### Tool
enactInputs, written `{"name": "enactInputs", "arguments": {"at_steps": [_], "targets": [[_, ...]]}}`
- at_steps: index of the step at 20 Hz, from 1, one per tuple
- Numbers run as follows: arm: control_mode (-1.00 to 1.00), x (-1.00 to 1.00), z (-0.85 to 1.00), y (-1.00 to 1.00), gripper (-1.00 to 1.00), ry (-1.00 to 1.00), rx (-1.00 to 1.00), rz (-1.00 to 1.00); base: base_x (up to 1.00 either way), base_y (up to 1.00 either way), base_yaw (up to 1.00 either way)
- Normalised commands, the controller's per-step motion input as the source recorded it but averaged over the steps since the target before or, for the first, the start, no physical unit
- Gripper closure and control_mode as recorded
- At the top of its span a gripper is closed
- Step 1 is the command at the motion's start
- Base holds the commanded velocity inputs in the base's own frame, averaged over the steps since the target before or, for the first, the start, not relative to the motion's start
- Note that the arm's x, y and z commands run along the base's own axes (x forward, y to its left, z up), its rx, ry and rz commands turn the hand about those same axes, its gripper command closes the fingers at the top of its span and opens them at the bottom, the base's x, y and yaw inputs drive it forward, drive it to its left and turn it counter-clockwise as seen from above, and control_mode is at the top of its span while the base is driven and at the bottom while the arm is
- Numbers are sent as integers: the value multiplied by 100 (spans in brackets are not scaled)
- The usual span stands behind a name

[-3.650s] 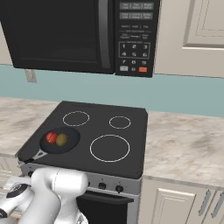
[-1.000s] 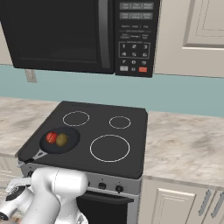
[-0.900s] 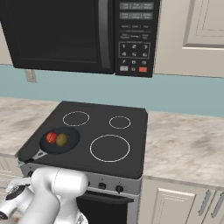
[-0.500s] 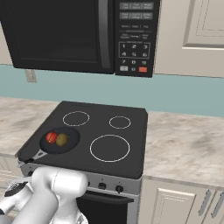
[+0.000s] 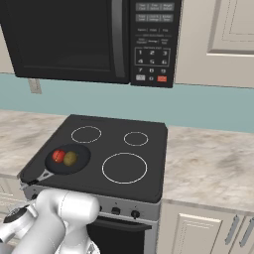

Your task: Put the potato and onion in the pan. Then turn on the front left burner and set the heat to medium.

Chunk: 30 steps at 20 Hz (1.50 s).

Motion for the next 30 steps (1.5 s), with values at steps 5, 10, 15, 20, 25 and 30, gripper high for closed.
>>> {"name": "enactInputs", "arguments": {"at_steps": [5, 10, 15, 20, 25, 30], "targets": [[-100, 0, 0, 0, 100, -4, -16, 0, 0, 0, 0], [-100, 0, 0, 0, 100, -4, -19, 0, 0, 0, 0], [-100, 0, 0, 0, 100, -3, -20, 0, 0, 0, 0], [-100, 0, 0, 0, 100, -2, -22, 0, 0, 0, 0], [-100, 0, 0, 0, 100, -1, -22, 0, 0, 0, 0], [-100, 0, 0, 0, 100, -5, -22, 0, 0, 0, 0]]}}
